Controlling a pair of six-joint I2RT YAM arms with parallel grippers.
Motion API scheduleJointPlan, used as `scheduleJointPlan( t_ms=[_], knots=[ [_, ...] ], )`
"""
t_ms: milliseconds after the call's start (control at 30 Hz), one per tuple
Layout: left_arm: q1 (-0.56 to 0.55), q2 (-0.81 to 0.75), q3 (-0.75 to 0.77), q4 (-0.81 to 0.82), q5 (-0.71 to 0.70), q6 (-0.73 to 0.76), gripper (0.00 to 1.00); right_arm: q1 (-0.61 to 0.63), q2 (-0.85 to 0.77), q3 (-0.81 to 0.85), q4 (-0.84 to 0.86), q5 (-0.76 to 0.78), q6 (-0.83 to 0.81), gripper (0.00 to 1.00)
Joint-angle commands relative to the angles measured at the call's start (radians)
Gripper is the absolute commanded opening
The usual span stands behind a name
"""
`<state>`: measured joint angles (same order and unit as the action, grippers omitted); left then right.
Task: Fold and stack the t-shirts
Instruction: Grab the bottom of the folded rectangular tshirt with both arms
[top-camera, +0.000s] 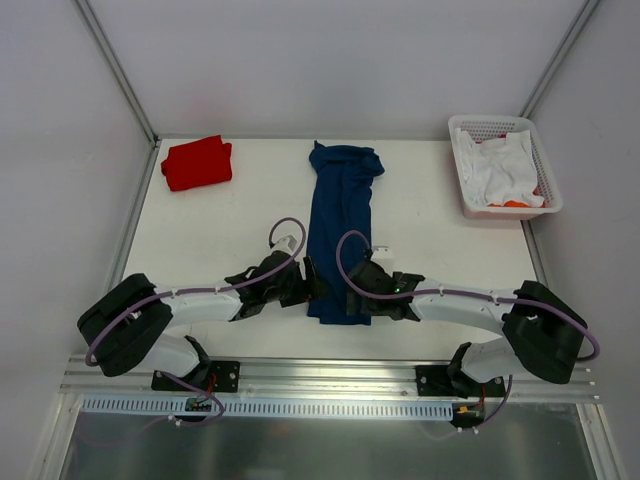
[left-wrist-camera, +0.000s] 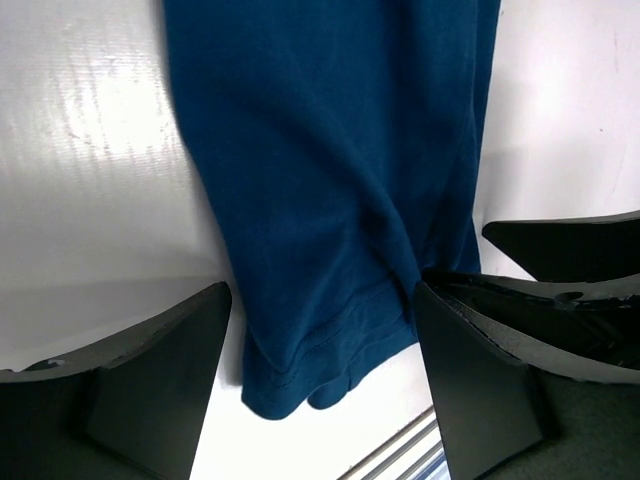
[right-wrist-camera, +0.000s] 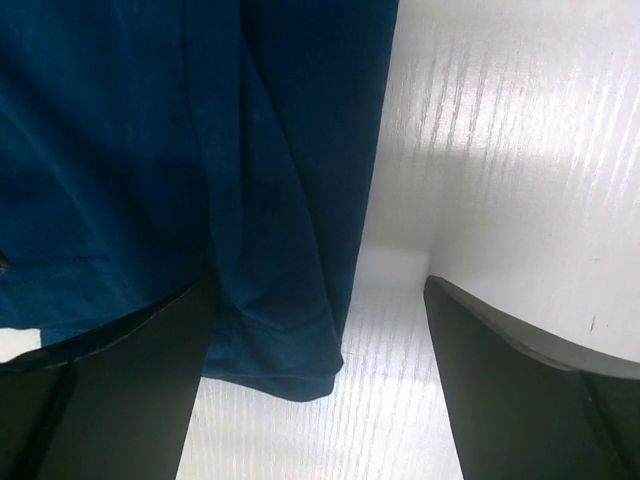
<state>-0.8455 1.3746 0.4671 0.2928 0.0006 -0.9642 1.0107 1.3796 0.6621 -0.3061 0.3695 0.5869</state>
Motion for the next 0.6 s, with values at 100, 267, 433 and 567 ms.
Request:
scheduleJointPlan(
  t_ms=[100, 267, 433, 567],
  knots=[
    [-0.021, 0.064, -0.016, -0.1, 0.021, -0.002, 0.69, 0.006, 0.041, 0.028, 0.045, 0.006, 0.016, 0.86],
    [-0.021, 0.076, -0.013, -0.095, 0.022, -0.001, 0.58, 0.009, 0.068, 0.036, 0.064, -0.003, 0.013, 0.69],
    [-0.023, 0.078, -0.01, -0.093, 0.029, 0.001, 0.34, 0.012, 0.081, 0.045, 0.061, 0.002, 0.019, 0.37],
    [-0.023, 0.078, -0.008, -0.093, 0.035, 0.004, 0.2, 0.014, 0.082, 0.054, 0.041, 0.009, 0.022, 0.08]
  ],
)
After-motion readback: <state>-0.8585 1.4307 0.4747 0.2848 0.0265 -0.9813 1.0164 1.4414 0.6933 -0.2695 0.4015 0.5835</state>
